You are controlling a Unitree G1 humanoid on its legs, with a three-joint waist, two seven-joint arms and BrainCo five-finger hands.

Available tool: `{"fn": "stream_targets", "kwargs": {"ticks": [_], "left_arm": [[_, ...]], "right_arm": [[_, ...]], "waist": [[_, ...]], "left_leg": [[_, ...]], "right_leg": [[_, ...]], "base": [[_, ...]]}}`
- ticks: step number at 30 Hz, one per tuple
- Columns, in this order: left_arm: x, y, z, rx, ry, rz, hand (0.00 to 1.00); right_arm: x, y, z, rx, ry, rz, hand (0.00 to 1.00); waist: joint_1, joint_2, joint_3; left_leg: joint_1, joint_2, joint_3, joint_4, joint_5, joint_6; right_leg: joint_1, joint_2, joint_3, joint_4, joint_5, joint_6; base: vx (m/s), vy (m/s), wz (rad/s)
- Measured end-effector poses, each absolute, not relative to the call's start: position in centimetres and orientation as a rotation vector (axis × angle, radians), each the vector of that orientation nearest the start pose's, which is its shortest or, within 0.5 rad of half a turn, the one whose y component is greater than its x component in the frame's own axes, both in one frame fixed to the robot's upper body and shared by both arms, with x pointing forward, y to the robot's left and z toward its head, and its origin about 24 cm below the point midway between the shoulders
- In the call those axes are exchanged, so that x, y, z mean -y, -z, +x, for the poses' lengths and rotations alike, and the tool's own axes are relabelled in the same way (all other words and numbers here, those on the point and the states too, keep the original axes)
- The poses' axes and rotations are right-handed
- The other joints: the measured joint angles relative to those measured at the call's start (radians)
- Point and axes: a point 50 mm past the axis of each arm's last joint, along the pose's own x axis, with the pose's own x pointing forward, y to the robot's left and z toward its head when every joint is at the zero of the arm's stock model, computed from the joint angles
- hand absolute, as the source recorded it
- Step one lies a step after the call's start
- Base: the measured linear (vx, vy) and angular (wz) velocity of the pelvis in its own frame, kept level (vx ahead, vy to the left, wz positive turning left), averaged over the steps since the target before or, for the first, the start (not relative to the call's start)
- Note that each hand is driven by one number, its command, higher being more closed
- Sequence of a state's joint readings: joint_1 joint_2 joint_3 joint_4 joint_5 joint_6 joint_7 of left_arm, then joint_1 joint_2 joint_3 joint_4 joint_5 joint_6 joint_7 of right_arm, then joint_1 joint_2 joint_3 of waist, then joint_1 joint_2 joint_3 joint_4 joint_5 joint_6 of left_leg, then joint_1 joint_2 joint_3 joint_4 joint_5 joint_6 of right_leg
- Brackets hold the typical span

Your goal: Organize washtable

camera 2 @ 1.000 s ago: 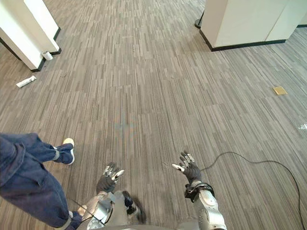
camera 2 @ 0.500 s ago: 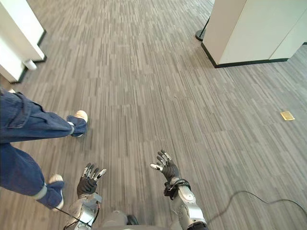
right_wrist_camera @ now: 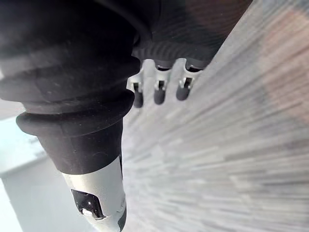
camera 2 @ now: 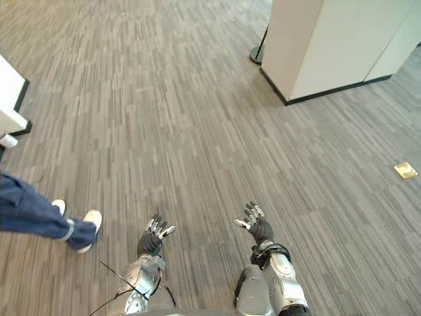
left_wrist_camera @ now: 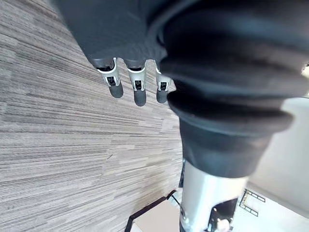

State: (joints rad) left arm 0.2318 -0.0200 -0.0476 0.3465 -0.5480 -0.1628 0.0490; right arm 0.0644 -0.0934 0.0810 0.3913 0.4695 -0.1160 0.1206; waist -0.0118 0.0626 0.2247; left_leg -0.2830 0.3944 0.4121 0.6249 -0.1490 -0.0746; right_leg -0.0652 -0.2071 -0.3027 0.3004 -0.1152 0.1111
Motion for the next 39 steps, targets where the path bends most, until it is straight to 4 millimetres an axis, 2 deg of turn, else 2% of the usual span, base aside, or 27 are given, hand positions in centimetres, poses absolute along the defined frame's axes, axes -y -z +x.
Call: {"fn": "stream_targets", "kwargs": {"ticks": [1, 2, 3, 6, 8, 9, 10, 12, 13, 15, 16, 19, 20, 27, 32, 34, 35, 36, 37, 38, 39], "left_arm": [[-15.5, 7.1, 17.2, -0.406, -0.262, -0.538, 0.00], [-16.4, 6.5, 18.1, -0.372, -0.279, -0.521, 0.00], [-16.6, 6.1, 18.3, -0.350, -0.282, -0.520, 0.00], [-16.7, 5.7, 18.5, -0.328, -0.280, -0.518, 0.00], [-16.8, 5.6, 18.6, -0.323, -0.273, -0.513, 0.00], [-16.8, 5.7, 18.4, -0.327, -0.275, -0.512, 0.00], [-16.7, 5.7, 18.3, -0.328, -0.276, -0.517, 0.00], [-16.9, 5.5, 18.4, -0.315, -0.275, -0.508, 0.00], [-17.1, 5.4, 18.5, -0.312, -0.267, -0.496, 0.00], [-17.4, 5.8, 18.2, -0.337, -0.269, -0.475, 0.00], [-17.1, 6.1, 18.0, -0.349, -0.272, -0.486, 0.00], [-16.3, 6.4, 17.6, -0.367, -0.273, -0.512, 0.00], [-15.5, 7.8, 16.8, -0.458, -0.203, -0.482, 0.00], [-15.3, 7.8, 16.9, -0.455, -0.205, -0.490, 0.00], [-15.3, 7.8, 16.9, -0.456, -0.229, -0.494, 0.00], [-15.2, 7.9, 16.6, -0.458, -0.239, -0.502, 0.00], [-15.2, 7.9, 16.4, -0.457, -0.244, -0.502, 0.00], [-14.9, 8.0, 16.2, -0.462, -0.247, -0.515, 0.00], [-14.6, 8.2, 15.9, -0.473, -0.251, -0.526, 0.00], [-14.0, 8.4, 15.4, -0.491, -0.247, -0.539, 0.00], [-14.0, 8.4, 15.2, -0.495, -0.247, -0.534, 0.00]], "right_arm": [[16.0, 4.9, 21.7, -0.322, -0.035, 0.368, 0.00], [15.1, 5.8, 20.8, -0.365, -0.030, 0.395, 0.00], [14.8, 5.8, 20.8, -0.371, -0.037, 0.400, 0.00], [14.1, 5.9, 20.7, -0.370, -0.040, 0.421, 0.00], [14.1, 5.9, 20.6, -0.370, -0.048, 0.426, 0.00], [14.0, 6.0, 20.5, -0.374, -0.049, 0.428, 0.00], [13.9, 6.1, 20.3, -0.378, -0.051, 0.429, 0.00], [13.6, 6.6, 19.6, -0.400, -0.050, 0.441, 0.00], [13.7, 6.8, 19.1, -0.414, -0.047, 0.444, 0.00], [13.9, 7.4, 18.4, -0.444, -0.043, 0.434, 0.00], [14.1, 7.8, 18.2, -0.462, -0.046, 0.417, 0.00], [14.9, 8.1, 17.7, -0.489, -0.066, 0.356, 0.00], [13.6, 8.7, 16.9, -0.533, -0.114, 0.351, 0.00], [14.2, 8.8, 17.0, -0.530, -0.081, 0.352, 0.00], [16.0, 9.2, 16.8, -0.539, 0.048, 0.377, 0.00], [16.2, 9.3, 17.2, -0.543, 0.063, 0.372, 0.00], [16.5, 9.2, 17.7, -0.536, 0.081, 0.369, 0.00], [16.7, 9.1, 18.2, -0.526, 0.088, 0.362, 0.00], [16.9, 9.1, 18.4, -0.527, 0.094, 0.353, 0.00], [17.1, 8.9, 18.7, -0.518, 0.094, 0.343, 0.00], [17.1, 8.9, 18.6, -0.522, 0.093, 0.338, 0.00]], "waist": [[0.002, 0.004, 0.007], [-0.013, -0.058, -0.009], [-0.004, -0.066, -0.009], [-0.005, -0.071, -0.011], [-0.011, -0.075, -0.009], [-0.030, -0.071, -0.007], [-0.032, -0.066, -0.005], [-0.032, -0.072, -0.012], [-0.033, -0.088, -0.021], [-0.028, -0.117, -0.043], [-0.029, -0.088, -0.048], [-0.031, -0.030, -0.074], [-0.025, -0.060, -0.161], [-0.025, -0.056, -0.160], [-0.019, -0.056, -0.161], [-0.007, -0.065, -0.165], [0.007, -0.071, -0.163], [0.014, -0.072, -0.160], [0.021, -0.067, -0.155], [0.028, -0.055, -0.150], [0.026, -0.045, -0.153]], "left_leg": [[0.007, -0.026, -0.029, -0.133, 0.038, -0.007], [0.048, -0.127, -0.004, -0.205, 0.045, -0.003], [0.052, -0.138, -0.004, -0.202, 0.040, 0.003], [0.091, -0.160, 0.029, -0.170, -0.009, 0.036], [0.158, -0.176, 0.073, -0.221, -0.018, 0.038], [0.226, -0.182, 0.097, -0.283, -0.018, 0.038], [0.251, -0.180, 0.107, -0.309, -0.018, 0.038], [0.284, -0.179, 0.123, -0.362, -0.015, 0.034], [0.280, -0.187, 0.122, -0.376, -0.012, 0.028], [0.285, -0.215, 0.113, -0.391, -0.009, 0.022], [0.288, -0.213, 0.109, -0.405, 0.004, 0.002], [0.305, -0.195, 0.104, -0.453, 0.023, -0.029], [0.326, -0.206, 0.047, -0.556, 0.054, -0.070], [0.333, -0.213, 0.027, -0.576, 0.058, -0.066], [0.338, -0.243, -0.037, -0.595, 0.069, -0.051], [0.327, -0.257, -0.051, -0.587, 0.066, -0.043], [0.319, -0.268, -0.054, -0.573, 0.054, -0.023], [0.306, -0.279, -0.062, -0.542, 0.035, -0.003], [0.300, -0.280, -0.070, -0.518, 0.015, 0.010], [0.302, -0.278, -0.087, -0.490, -0.006, 0.021], [0.310, -0.285, -0.100, -0.484, -0.016, 0.031]], "right_leg": [[-0.009, -0.004, 0.020, 0.012, -0.009, 0.033], [-0.009, -0.068, 0.017, -0.030, 0.026, 0.061], [-0.006, -0.072, 0.002, -0.045, 0.036, 0.060], [0.028, -0.103, -0.018, -0.057, 0.083, 0.044], [-0.020, -0.138, -0.010, 0.066, 0.108, 0.011], [-0.073, -0.155, -0.005, 0.178, 0.161, -0.019], [-0.088, -0.156, -0.003, 0.209, 0.160, -0.023], [-0.117, -0.141, -0.036, 0.176, 0.074, -0.030], [-0.120, -0.103, -0.050, 0.063, 0.077, -0.018], [-0.084, -0.084, -0.069, -0.068, 0.129, -0.011], [-0.064, -0.065, -0.079, -0.114, 0.133, -0.011], [-0.022, -0.022, -0.104, -0.191, 0.136, -0.009], [-0.002, 0.029, -0.093, -0.397, 0.292, -0.023], [0.015, 0.026, -0.133, -0.399, 0.294, -0.024], [0.078, -0.008, -0.275, -0.399, 0.293, -0.023], [0.101, -0.028, -0.320, -0.398, 0.293, -0.022], [0.104, -0.052, -0.343, -0.369, 0.277, -0.002], [0.094, -0.090, -0.359, -0.300, 0.250, 0.018], [0.075, -0.124, -0.363, -0.212, 0.232, 0.018], [0.028, -0.182, -0.358, -0.041, 0.221, 0.001], [-0.001, -0.221, -0.337, 0.067, 0.215, -0.030]], "base": [[0.42, 0.521, -0.28], [0.30, 0.349, 0.00], [0.26, 0.194, 0.09], [0.23, 0.169, -0.34], [0.18, 0.206, -0.44], [0.14, 0.172, -0.36], [0.18, 0.166, -0.47], [0.16, 0.008, -0.24], [0.14, -0.097, 0.04], [0.17, -0.152, 0.04], [0.18, -0.126, -0.03], [0.17, -0.078, 0.01], [0.07, -0.037, 0.03], [0.01, 0.015, 0.10], [0.00, 0.061, 0.52], [-0.03, 0.081, 0.51], [-0.01, 0.133, 0.56], [-0.01, 0.205, 0.60], [-0.02, 0.276, 0.54], [-0.02, 0.263, 0.40], [0.01, 0.253, 0.48]]}}
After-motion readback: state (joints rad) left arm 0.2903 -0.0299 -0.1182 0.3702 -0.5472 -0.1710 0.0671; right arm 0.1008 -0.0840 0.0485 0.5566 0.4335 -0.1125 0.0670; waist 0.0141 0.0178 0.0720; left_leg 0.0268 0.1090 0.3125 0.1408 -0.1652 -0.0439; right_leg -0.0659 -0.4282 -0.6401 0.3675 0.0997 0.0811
